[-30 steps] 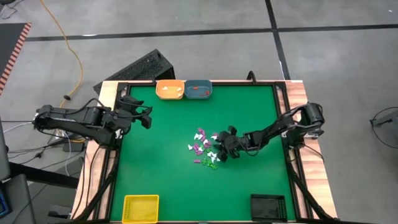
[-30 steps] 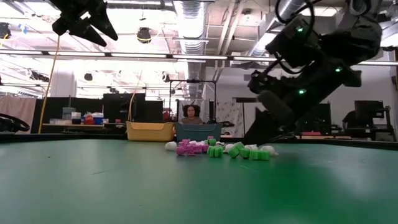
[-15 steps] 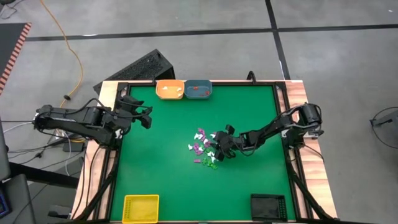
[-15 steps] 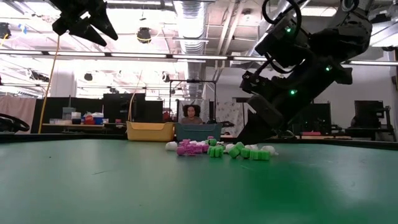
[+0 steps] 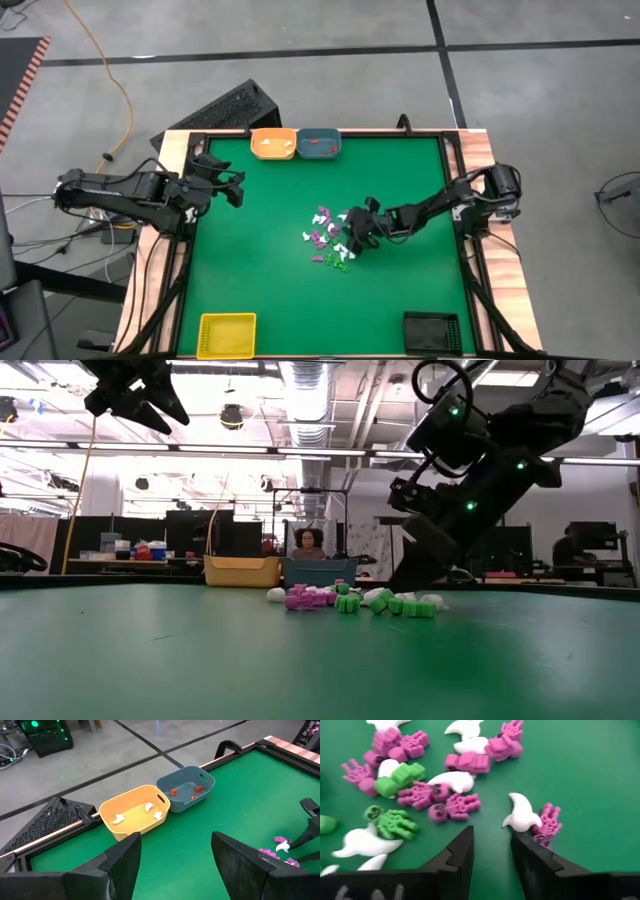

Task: Sort Halloween decoration
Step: Put the white ghost into the orange bin

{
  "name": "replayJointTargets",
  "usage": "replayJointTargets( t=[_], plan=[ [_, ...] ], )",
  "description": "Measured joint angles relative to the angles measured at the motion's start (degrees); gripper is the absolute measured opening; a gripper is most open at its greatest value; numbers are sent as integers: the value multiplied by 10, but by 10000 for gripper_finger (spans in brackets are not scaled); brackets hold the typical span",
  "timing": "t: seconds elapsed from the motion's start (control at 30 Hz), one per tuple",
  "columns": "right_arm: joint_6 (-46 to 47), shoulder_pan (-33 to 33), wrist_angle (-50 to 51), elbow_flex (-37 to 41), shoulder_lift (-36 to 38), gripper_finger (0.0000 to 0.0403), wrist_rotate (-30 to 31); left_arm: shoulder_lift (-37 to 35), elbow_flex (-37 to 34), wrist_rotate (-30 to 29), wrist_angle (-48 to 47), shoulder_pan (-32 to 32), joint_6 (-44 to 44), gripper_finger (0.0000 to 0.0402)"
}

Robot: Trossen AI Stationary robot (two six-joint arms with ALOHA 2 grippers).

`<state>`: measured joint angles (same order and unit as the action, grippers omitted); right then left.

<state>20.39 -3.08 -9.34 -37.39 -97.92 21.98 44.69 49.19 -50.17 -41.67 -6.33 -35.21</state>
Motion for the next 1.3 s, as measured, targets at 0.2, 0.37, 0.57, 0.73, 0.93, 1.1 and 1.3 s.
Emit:
replayJointTargets(
  t=[0.2,0.37,0.57,0.73,0.93,1.1,1.3],
  plan=[
    [-32,36,-14,0,-1,150,1,0,0,0,0,0,-3,231],
    [-71,57,-34,1,-2,150,4,0,0,0,0,0,-7,231],
    [-127,81,-92,2,-3,150,-24,0,0,-1,0,0,-11,231],
    [-188,89,-101,2,-3,159,-37,0,0,-1,0,0,-17,231],
    [-284,101,-75,-31,-4,171,-76,0,0,0,0,0,-17,231],
    [-365,123,-13,-89,-5,169,-142,0,0,-1,0,0,-17,231],
    [-380,157,26,-99,-4,168,-219,0,0,-2,0,0,-19,231]
  ],
)
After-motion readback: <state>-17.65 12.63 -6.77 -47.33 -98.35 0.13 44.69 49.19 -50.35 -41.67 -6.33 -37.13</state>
